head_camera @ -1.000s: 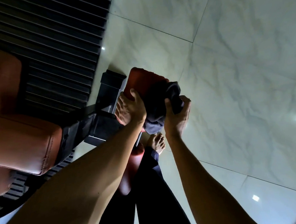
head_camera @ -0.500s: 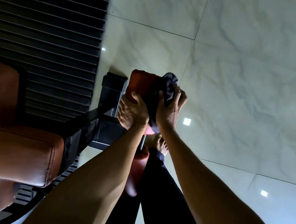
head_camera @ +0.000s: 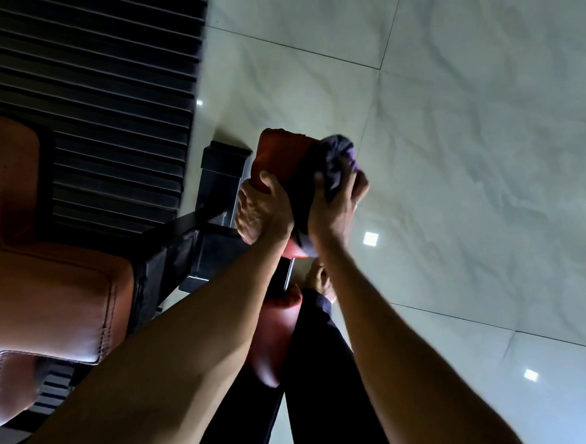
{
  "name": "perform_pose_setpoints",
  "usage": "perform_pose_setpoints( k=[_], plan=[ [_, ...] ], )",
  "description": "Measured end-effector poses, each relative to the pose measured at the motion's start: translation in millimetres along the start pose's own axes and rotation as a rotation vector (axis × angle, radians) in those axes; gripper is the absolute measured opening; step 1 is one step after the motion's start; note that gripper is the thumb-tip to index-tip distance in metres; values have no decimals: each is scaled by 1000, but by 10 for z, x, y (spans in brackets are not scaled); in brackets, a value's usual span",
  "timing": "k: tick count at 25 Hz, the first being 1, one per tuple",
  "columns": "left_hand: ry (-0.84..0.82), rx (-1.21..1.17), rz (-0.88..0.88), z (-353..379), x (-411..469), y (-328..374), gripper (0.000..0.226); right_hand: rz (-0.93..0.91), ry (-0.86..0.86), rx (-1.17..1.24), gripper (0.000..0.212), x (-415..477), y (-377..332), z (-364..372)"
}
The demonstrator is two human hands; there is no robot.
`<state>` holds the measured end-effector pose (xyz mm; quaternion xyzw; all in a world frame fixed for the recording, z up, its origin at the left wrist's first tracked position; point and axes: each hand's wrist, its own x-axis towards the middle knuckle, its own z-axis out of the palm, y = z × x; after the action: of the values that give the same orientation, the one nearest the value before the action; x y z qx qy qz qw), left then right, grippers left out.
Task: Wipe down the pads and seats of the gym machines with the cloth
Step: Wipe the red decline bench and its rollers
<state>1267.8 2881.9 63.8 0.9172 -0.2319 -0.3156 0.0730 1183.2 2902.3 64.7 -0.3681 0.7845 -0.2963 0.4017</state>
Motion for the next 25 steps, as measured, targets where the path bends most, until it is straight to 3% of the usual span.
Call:
perform_pose_setpoints(
  k=[3,5,9,13,15,17,20,22,25],
  plan=[
    [-22,31,36,-33,-21,8,59,249,33,158,43,328,15,7],
    [-68,7,82,-58,-10,-45,60,304,42,155,45,-28,140,18],
    [-278,-7,283,-182,234,-305,63,91,-47,-105,53,-849,246,18],
    [-379,-188,334,-197,331,-464,53,-218,-117,-338,50,-401,-46,107],
    [-357,-191,364,-187,304,-452,52,-194,-41,-301,52,-5,-221,141],
    [-374,-184,391,-190,328,-471,59,-51,53,-158,55,95,-236,166],
    [-415,-219,338,-180,376,-527,78,117,79,-99,59,-398,-9,173],
    [-414,-226,303,-163,377,-578,88,25,0,-208,60,-846,133,163],
    [-447,-237,314,-222,325,-565,72,-84,-104,-354,58,-949,57,173]
  ],
)
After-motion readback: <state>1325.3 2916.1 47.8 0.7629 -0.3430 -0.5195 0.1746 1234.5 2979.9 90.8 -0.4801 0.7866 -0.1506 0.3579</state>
